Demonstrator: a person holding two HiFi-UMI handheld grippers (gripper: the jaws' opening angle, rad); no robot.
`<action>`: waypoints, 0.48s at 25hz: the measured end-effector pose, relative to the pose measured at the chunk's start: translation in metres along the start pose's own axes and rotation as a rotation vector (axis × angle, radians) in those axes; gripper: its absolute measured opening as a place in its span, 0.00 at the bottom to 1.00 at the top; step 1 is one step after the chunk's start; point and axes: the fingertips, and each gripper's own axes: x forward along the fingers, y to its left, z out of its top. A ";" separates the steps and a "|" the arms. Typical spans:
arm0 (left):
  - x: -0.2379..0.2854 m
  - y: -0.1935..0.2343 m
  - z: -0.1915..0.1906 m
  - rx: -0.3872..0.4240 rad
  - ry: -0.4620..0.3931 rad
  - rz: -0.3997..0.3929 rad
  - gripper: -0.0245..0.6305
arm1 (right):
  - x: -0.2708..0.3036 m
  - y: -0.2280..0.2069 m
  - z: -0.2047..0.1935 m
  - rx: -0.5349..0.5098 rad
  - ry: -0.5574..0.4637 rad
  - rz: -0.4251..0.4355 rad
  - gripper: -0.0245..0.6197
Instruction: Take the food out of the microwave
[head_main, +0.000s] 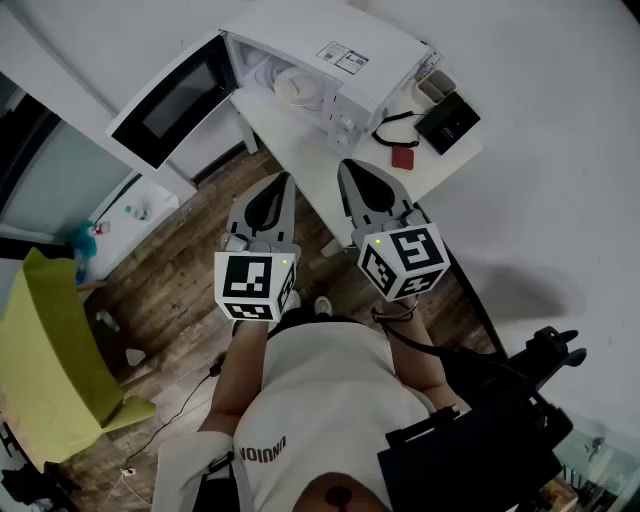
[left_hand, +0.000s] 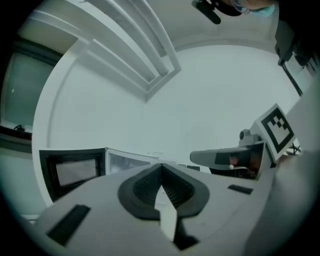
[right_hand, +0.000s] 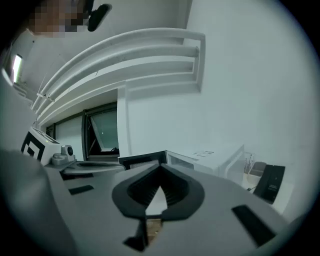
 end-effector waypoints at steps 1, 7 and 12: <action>0.000 0.000 -0.001 -0.001 0.002 0.001 0.06 | 0.000 0.000 0.000 0.004 0.000 0.000 0.07; -0.001 0.003 -0.002 -0.007 0.005 0.003 0.06 | 0.001 0.002 -0.002 0.015 0.000 0.002 0.07; -0.002 0.007 -0.003 -0.011 0.009 0.003 0.06 | 0.004 0.006 -0.003 0.016 0.003 0.005 0.07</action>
